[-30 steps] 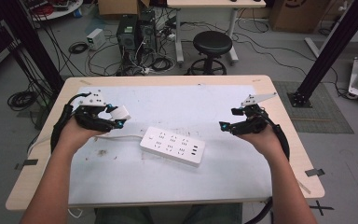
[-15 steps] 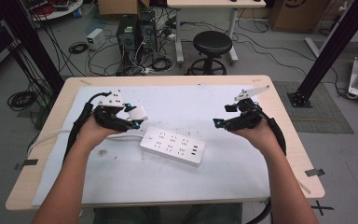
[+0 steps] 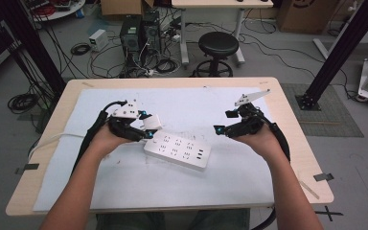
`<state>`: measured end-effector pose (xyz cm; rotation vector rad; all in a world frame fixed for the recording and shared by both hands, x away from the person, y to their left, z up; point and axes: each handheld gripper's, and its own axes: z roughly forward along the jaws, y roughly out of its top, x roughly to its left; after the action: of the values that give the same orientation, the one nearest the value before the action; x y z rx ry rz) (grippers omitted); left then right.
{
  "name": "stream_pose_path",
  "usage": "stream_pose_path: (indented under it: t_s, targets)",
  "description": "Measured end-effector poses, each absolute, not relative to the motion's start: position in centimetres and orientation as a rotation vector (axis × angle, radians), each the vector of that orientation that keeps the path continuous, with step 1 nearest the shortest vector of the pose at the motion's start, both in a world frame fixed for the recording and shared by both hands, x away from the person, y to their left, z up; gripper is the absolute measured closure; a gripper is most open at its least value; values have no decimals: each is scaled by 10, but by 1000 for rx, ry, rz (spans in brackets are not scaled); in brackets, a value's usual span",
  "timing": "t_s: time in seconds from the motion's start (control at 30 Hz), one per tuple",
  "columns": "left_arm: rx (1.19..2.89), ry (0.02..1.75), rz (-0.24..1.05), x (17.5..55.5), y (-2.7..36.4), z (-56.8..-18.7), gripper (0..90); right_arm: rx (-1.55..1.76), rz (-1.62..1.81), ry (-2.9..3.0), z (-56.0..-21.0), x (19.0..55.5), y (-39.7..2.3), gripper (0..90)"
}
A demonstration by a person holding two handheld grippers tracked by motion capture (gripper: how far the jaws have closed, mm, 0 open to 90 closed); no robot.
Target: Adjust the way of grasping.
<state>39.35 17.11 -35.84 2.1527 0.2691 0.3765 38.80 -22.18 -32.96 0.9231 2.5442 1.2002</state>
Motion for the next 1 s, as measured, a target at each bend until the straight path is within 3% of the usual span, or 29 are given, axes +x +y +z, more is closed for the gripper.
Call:
stream_pose_path:
  t_s: [0.43,1.0]
  targets:
    - [2052,208,91,396,163,-372,424,914,1197,2586,-329,386,-211,187]
    - [2046,171,65,395,144,-386,425,966,1223,2681,-337,390,-190,187]
